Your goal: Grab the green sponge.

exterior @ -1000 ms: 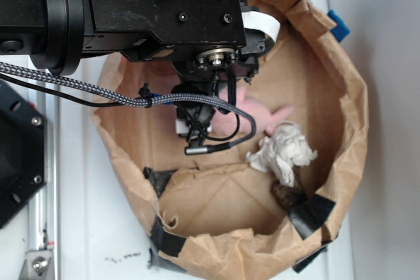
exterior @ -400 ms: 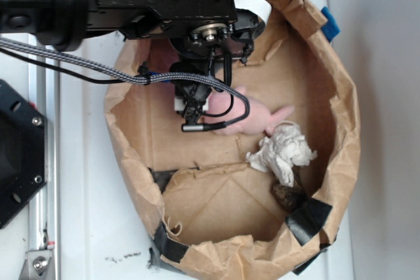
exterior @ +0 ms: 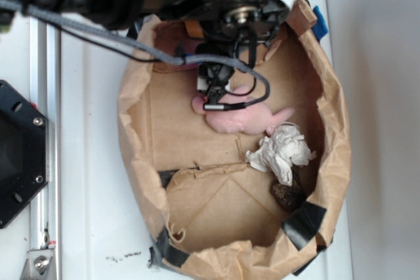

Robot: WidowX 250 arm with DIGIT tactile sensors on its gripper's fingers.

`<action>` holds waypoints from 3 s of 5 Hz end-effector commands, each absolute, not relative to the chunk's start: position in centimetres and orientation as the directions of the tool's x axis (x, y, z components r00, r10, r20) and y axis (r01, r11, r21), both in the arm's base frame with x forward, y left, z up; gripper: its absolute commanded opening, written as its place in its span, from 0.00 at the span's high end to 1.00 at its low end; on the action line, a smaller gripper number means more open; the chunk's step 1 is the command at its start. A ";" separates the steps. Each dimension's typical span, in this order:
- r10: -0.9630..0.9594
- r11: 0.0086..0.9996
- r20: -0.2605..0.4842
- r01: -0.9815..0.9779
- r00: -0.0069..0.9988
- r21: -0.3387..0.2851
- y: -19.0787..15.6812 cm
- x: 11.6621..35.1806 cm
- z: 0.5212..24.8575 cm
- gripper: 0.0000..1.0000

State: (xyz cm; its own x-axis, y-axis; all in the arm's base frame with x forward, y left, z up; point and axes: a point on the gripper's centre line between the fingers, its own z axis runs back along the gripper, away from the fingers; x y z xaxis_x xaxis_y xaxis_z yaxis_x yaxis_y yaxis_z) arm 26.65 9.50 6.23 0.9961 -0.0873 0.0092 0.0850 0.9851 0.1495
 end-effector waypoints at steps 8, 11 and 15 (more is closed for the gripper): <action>-0.017 0.969 0.022 0.011 1.000 0.246 12.1 25.4 5.4 0.00; 0.035 0.957 0.043 -0.046 0.998 0.288 13.7 25.7 5.0 0.00; -0.002 0.975 0.003 0.001 1.000 0.224 13.0 27.1 2.5 0.86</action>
State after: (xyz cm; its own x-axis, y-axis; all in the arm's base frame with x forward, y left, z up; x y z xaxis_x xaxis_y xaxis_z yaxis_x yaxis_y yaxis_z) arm 26.58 11.78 2.27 0.9989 -0.0323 -0.0342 0.0388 0.9761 0.2140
